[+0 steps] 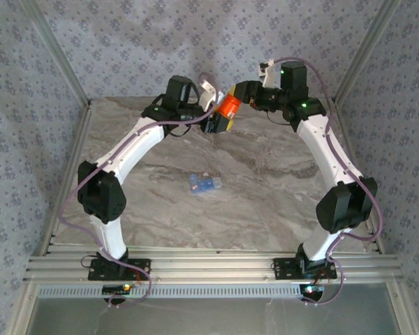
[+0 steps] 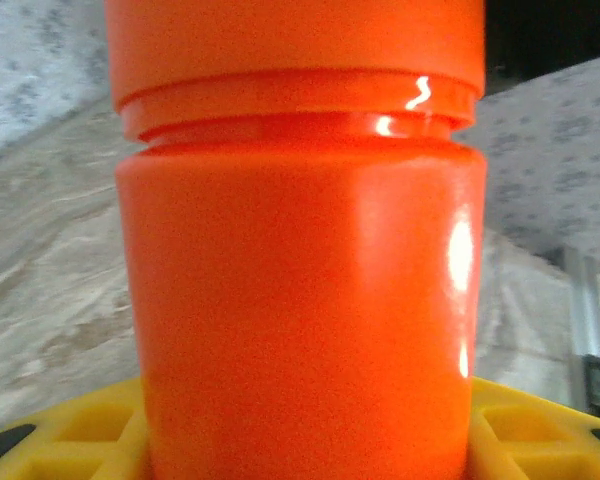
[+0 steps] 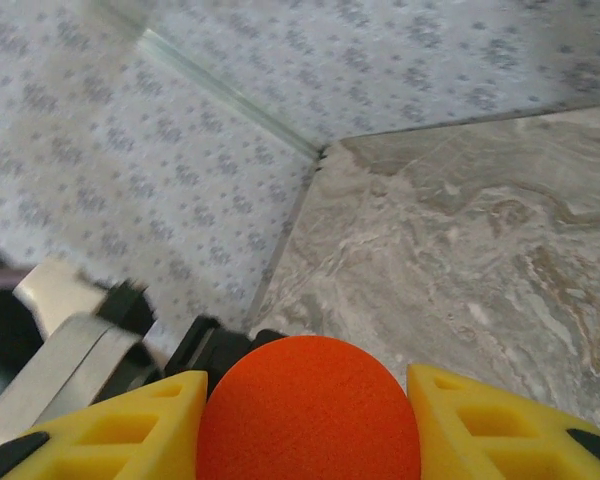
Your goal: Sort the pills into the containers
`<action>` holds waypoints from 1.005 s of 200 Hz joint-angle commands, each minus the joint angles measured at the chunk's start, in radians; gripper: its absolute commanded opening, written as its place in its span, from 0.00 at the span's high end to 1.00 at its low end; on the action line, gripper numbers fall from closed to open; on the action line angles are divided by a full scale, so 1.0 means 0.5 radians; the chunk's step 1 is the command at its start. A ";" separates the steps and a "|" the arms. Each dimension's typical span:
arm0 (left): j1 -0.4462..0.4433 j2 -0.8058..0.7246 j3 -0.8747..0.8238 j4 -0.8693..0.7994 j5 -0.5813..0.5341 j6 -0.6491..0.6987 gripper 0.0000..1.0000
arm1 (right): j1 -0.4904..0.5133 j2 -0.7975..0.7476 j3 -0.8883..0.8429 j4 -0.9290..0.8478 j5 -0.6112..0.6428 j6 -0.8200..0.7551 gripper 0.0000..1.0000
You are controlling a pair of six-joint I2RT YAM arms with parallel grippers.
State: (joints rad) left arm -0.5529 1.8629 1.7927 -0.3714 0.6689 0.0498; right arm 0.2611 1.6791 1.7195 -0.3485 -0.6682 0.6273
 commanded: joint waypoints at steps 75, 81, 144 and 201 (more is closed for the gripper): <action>-0.234 -0.173 -0.286 0.657 -0.778 0.197 1.00 | 0.223 -0.130 -0.143 0.007 0.608 0.687 0.42; -0.227 -0.173 -0.290 0.658 -0.765 0.188 1.00 | 0.205 -0.130 -0.130 -0.002 0.589 0.686 0.39; -0.048 -0.197 -0.322 0.661 -0.411 -0.047 1.00 | -0.125 -0.283 -0.101 0.158 0.332 0.655 0.22; 0.052 -0.139 -0.124 0.268 0.113 -0.033 1.00 | -0.227 -0.107 0.096 0.033 -0.205 0.127 0.20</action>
State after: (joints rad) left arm -0.5301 1.8229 1.6455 -0.1474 0.5442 0.0391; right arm 0.1478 1.5757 1.6730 -0.2836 -0.5922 0.8753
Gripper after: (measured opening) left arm 0.518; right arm 0.798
